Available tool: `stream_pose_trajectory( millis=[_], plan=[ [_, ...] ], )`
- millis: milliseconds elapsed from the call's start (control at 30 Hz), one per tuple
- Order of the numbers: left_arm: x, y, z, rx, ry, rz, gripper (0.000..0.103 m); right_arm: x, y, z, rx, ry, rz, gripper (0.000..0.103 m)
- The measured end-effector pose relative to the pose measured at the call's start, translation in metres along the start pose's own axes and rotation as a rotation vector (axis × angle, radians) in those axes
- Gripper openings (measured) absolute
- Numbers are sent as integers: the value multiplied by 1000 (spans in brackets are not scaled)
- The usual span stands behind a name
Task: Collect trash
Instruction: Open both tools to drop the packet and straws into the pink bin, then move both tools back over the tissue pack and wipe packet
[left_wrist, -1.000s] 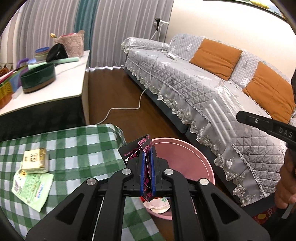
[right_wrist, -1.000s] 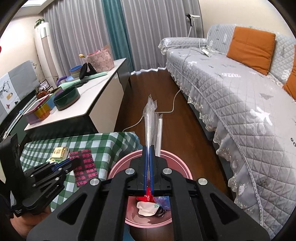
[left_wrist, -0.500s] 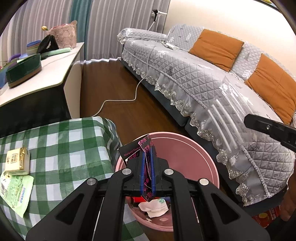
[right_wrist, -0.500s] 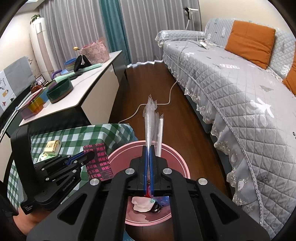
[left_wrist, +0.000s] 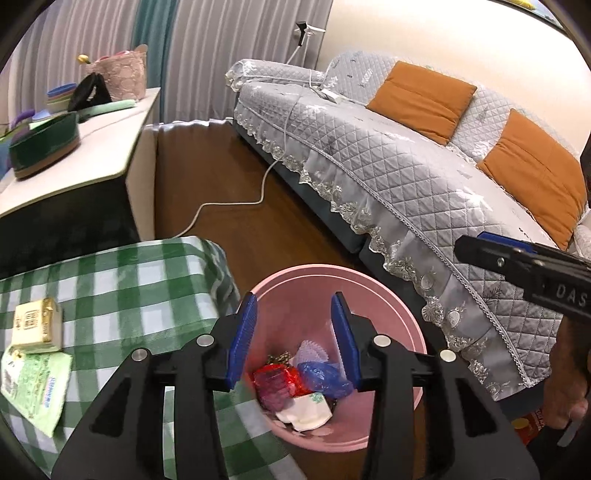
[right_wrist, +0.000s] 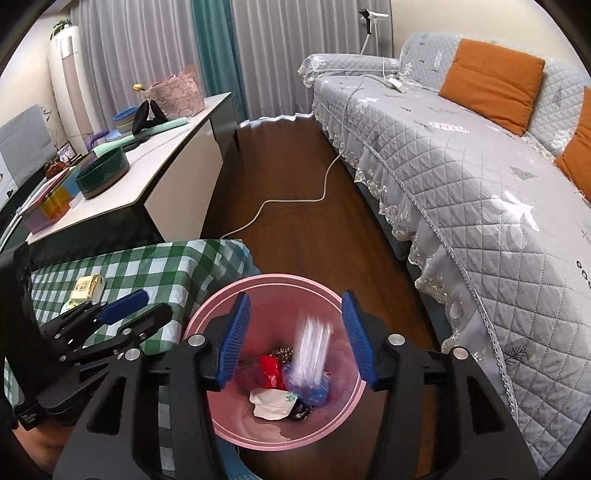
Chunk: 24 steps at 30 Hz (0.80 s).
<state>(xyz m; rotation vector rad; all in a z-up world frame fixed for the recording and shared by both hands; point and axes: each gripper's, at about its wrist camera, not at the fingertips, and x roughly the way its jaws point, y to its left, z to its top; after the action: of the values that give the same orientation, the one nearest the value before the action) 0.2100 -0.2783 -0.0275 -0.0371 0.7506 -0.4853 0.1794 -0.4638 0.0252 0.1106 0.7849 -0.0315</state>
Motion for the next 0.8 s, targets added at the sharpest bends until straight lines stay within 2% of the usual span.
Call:
stream_pose_trajectory(
  millis=[200,367,467,700,800],
  plan=[
    [-38,25,-6,0,-28,35,41,-13,13,3,-12,-51,7,57],
    [-77,61,-8,-12,-36,99,41,-22,34,7,-36,-85,24,59],
    [-98,85,-5,-25,-45,129,35,-29,48,9,-57,-115,39,59],
    [-151,144,4,-63,-99,200,34,-45,73,10,-47,-211,59,58],
    [-167,165,0,-100,-133,216,34,-47,81,13,-28,-234,84,52]
  ],
)
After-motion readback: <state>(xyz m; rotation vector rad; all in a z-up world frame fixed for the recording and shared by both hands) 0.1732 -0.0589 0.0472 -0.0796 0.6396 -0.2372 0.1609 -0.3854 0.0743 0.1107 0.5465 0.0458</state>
